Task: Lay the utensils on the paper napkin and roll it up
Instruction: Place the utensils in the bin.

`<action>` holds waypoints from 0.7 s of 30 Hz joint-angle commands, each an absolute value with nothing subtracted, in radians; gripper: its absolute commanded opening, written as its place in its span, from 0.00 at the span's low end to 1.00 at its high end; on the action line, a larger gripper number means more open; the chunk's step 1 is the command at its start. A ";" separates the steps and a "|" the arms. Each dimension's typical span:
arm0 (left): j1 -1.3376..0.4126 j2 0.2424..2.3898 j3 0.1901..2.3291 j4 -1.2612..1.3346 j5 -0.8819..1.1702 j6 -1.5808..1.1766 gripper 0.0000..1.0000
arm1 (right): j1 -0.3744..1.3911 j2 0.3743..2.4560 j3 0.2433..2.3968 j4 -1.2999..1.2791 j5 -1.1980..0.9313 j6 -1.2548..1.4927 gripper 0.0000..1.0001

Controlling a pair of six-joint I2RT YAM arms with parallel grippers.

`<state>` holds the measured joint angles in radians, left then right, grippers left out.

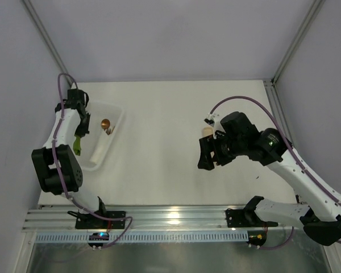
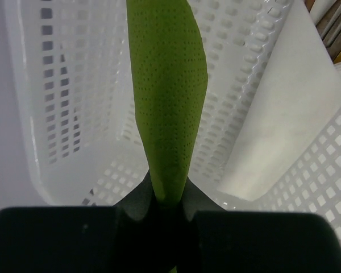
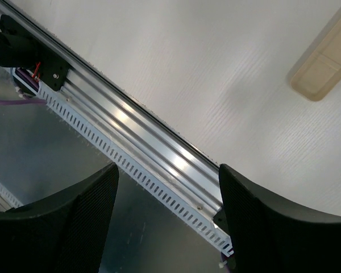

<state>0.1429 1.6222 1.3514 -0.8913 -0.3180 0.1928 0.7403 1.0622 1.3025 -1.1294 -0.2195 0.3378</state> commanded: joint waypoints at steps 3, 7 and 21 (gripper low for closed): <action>0.261 1.652 1.329 -0.749 -0.025 0.229 0.00 | 0.770 1.127 1.424 -1.224 -0.193 0.242 0.74; 0.279 1.652 1.341 -0.730 0.026 0.281 0.00 | 0.767 1.144 1.391 -1.146 -0.250 0.247 0.74; 0.379 1.821 1.365 -0.721 0.359 0.339 0.00 | 0.749 1.078 1.255 -1.095 -0.345 0.279 0.74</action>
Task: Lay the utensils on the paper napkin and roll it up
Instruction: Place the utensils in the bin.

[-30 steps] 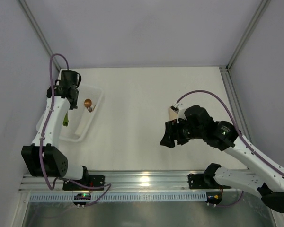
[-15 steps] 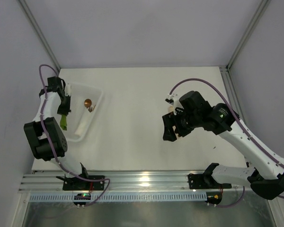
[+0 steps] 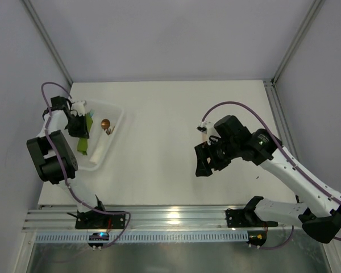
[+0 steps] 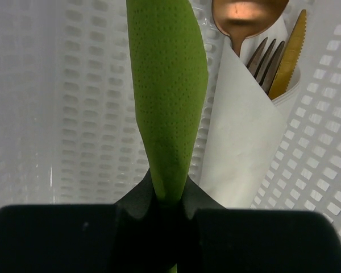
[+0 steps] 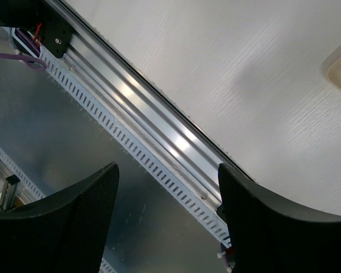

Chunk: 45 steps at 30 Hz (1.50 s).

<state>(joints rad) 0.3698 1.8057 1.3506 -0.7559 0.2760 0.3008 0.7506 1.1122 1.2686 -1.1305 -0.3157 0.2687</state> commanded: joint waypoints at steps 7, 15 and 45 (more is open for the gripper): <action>0.380 1.913 1.410 -0.758 0.423 0.373 0.00 | 0.747 1.063 1.227 -1.103 -0.334 0.276 0.73; 0.376 1.960 1.396 -0.769 0.425 0.387 0.00 | 0.732 1.083 1.233 -1.117 -0.304 0.238 0.73; 0.402 1.976 1.342 -0.759 0.344 0.319 0.11 | 0.732 1.118 1.292 -1.118 -0.264 0.225 0.73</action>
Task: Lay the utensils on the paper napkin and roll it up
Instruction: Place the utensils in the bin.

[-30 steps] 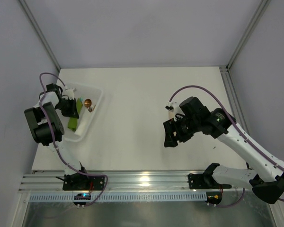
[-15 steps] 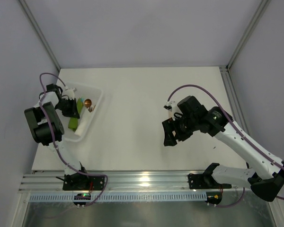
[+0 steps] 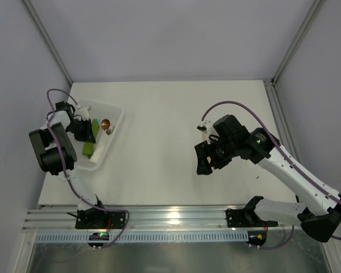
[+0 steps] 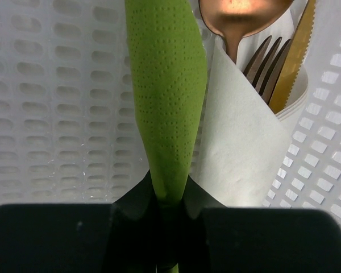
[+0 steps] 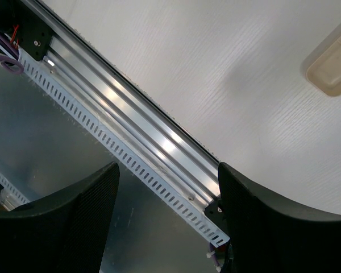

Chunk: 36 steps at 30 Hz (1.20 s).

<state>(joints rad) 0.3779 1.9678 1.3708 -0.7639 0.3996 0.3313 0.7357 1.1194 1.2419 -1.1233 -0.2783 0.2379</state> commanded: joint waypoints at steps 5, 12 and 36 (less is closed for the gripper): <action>0.419 1.971 1.341 -0.764 0.367 0.321 0.21 | 0.730 1.115 1.289 -1.118 -0.261 0.225 0.73; 0.417 1.982 1.351 -0.773 0.336 0.314 0.25 | 0.729 1.106 1.287 -1.124 -0.261 0.225 0.73; 0.428 1.905 1.345 -0.733 0.276 0.293 0.46 | 0.727 1.089 1.278 -1.126 -0.261 0.221 0.73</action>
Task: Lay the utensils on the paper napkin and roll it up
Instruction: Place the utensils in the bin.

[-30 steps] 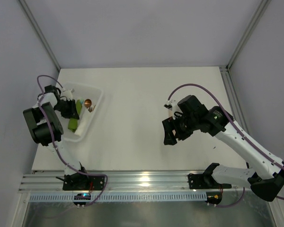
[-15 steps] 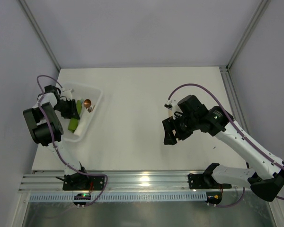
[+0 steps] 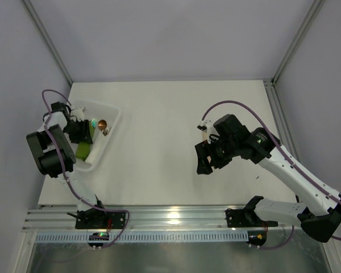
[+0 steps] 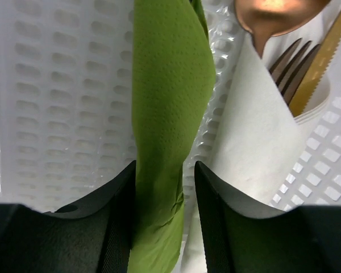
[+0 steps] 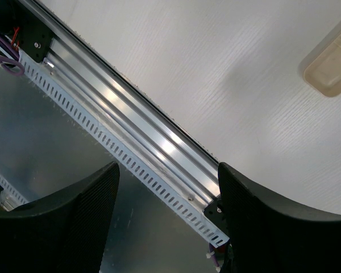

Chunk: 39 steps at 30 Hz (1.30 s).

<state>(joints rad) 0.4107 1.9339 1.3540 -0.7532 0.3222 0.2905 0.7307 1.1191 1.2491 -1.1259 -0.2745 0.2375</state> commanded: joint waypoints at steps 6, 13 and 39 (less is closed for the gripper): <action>0.426 1.888 1.347 -0.729 0.294 0.282 0.46 | 0.727 1.083 1.275 -1.126 -0.261 0.221 0.73; 0.428 1.842 1.356 -0.718 0.293 0.275 0.59 | 0.727 1.075 1.272 -1.124 -0.262 0.218 0.73; 0.382 1.558 1.374 -0.570 -0.011 0.008 0.58 | 0.727 1.100 1.304 -1.118 -0.271 0.229 0.73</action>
